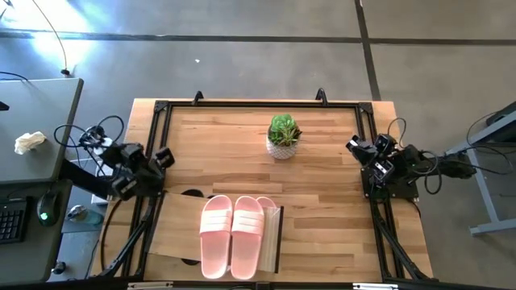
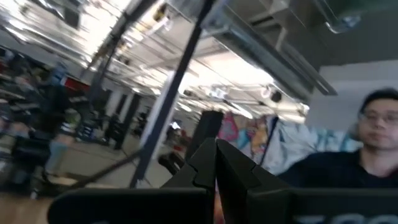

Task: Pick and place slides into the shelf
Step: Return to Home Position

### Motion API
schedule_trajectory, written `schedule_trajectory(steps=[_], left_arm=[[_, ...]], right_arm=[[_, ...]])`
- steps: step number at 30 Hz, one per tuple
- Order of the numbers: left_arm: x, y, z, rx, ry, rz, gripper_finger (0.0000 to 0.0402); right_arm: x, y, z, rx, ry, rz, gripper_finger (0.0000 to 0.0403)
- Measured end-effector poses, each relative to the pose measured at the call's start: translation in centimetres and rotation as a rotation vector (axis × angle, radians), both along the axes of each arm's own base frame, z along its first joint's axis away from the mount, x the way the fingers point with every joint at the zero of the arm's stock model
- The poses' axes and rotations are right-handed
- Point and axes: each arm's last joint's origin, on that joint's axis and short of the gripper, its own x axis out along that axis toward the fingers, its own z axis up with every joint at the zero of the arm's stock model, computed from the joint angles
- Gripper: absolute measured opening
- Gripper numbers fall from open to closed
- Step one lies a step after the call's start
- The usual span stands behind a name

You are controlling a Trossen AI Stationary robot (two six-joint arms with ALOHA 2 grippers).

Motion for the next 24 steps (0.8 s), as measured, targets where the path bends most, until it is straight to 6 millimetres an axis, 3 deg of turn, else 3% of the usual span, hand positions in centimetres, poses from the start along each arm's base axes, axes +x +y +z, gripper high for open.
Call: schedule_trajectory(steps=[7, 17, 24], left_arm=[[0.9, -0.6, -2.3, 0.002, 0.029, -0.042, 0.0], [1.9, -1.1, -5.5, 0.004, 0.123, -0.062, 0.0], [2.3, -1.2, -7.0, 0.026, 0.188, -0.029, 0.0]], right_arm=[[0.3, 0.1, -0.4, -0.048, 0.058, -0.014, 0.0], [1.4, -0.1, -2.2, -0.094, 0.282, -0.12, 0.0], [2.0, -0.1, -4.1, -0.236, 0.503, -0.214, 0.0]])
